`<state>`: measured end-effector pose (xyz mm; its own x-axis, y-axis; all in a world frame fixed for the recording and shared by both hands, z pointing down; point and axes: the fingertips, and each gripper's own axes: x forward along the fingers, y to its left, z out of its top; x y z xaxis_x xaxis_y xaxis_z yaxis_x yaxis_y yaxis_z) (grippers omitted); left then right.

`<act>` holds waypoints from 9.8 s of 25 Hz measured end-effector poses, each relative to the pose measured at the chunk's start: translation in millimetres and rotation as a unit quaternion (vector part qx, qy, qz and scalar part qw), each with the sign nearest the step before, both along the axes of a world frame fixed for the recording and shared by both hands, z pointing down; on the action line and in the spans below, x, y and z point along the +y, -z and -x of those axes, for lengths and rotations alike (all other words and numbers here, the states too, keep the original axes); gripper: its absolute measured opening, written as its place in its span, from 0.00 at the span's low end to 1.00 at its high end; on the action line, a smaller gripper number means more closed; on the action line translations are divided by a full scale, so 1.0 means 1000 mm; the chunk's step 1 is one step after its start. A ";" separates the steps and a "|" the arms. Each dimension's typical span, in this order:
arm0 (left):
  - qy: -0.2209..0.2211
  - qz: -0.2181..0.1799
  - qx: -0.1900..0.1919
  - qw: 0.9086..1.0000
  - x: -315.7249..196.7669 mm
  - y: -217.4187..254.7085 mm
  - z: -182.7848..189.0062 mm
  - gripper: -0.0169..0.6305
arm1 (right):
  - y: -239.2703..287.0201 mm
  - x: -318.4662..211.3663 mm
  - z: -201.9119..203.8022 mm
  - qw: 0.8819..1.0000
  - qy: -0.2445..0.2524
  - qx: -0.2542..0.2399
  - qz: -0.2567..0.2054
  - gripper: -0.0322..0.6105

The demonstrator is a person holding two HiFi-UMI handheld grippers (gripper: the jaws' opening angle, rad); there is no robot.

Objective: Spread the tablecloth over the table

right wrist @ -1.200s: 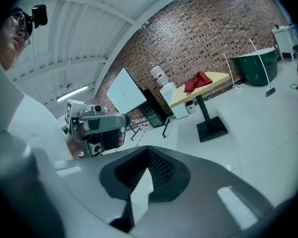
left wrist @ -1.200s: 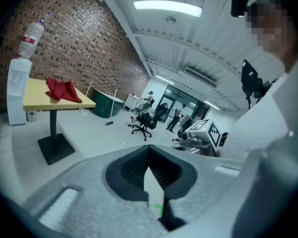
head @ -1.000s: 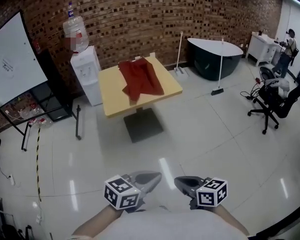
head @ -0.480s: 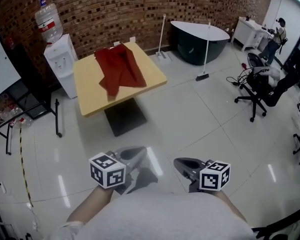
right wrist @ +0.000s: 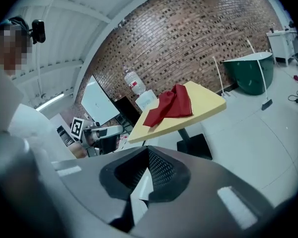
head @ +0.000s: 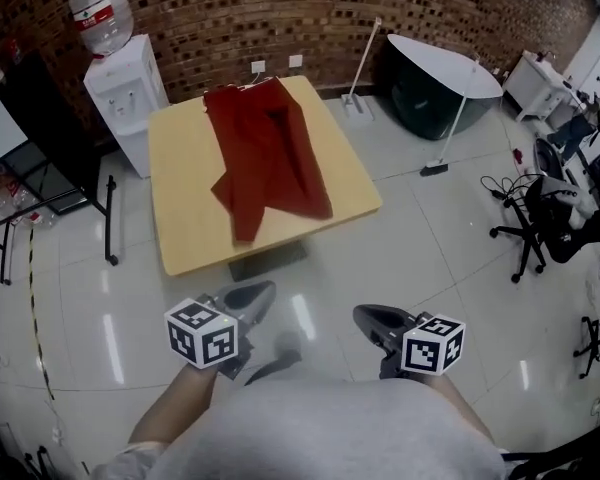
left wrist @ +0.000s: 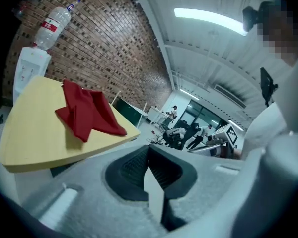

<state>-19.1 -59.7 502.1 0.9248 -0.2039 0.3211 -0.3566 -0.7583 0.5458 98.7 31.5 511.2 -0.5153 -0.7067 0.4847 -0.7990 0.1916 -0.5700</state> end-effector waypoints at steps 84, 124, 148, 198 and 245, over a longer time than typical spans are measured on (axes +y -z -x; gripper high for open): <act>0.165 0.032 -0.106 0.980 -0.353 0.005 0.006 0.04 | -0.012 -0.447 -0.099 0.971 0.103 0.213 -0.041 0.10; 0.321 -0.162 -0.242 0.901 -0.779 0.125 0.149 0.04 | 0.145 -0.884 -0.193 0.937 -0.026 0.309 -0.163 0.10; 0.316 -0.196 -0.224 0.901 -0.766 0.151 0.173 0.04 | 0.166 -0.861 -0.192 0.897 -0.021 0.416 -0.150 0.10; 0.274 0.028 -0.290 0.916 -0.263 -0.075 0.164 0.04 | -0.066 -0.365 -0.205 0.863 0.171 0.476 -0.018 0.10; 0.429 0.107 -0.199 0.875 -0.142 -0.146 0.249 0.16 | -0.150 -0.204 -0.272 0.930 0.057 0.359 0.052 0.13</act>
